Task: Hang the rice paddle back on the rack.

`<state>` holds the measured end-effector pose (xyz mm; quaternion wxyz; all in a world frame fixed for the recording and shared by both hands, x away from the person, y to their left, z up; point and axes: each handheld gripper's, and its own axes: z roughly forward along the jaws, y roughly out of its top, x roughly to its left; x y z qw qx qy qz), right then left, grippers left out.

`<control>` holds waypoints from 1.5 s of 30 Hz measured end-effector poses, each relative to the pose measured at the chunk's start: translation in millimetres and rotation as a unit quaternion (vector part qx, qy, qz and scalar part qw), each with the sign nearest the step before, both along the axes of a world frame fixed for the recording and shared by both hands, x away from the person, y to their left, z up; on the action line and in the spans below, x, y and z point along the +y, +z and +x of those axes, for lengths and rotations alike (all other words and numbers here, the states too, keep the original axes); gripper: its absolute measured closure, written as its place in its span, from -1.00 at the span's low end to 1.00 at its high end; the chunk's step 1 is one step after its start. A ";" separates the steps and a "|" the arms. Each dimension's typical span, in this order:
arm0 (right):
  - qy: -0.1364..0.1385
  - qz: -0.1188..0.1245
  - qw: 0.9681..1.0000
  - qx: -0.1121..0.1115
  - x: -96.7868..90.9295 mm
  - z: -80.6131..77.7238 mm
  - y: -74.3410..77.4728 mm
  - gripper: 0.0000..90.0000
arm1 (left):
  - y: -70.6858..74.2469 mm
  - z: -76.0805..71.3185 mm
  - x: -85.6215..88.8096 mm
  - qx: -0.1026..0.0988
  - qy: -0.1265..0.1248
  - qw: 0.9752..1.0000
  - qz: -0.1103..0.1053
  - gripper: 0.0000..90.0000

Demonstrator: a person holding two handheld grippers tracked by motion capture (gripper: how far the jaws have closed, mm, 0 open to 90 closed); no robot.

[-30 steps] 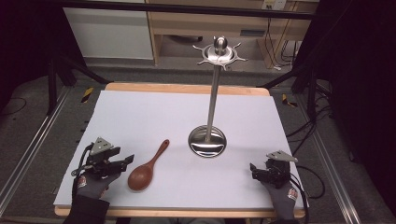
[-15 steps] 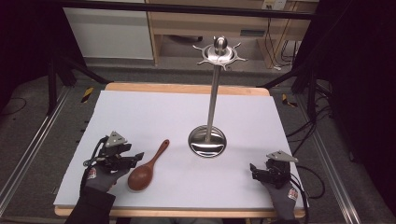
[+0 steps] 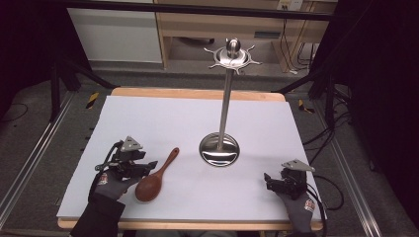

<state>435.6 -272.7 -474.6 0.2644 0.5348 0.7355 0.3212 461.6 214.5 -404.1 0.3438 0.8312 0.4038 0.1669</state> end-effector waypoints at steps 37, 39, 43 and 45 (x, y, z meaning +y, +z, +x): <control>0.005 0.000 1.000 0.002 0.2 -0.4 -0.5 -0.72 | -16.1 26.5 -40.6 0.071 -0.035 0.995 0.069 0.04; 0.005 0.002 1.000 0.004 0.7 -0.7 -0.3 -0.72 | -16.5 27.1 -42.5 0.072 -0.038 0.994 0.071 0.05; 0.005 0.003 1.000 0.004 0.6 -0.5 -0.5 -0.72 | -17.1 28.2 -46.1 0.080 -0.041 0.993 0.077 0.07; 0.005 0.002 1.000 0.005 0.6 -0.7 -0.2 -0.72 | -17.8 29.3 -47.4 0.084 -0.041 0.992 0.085 0.09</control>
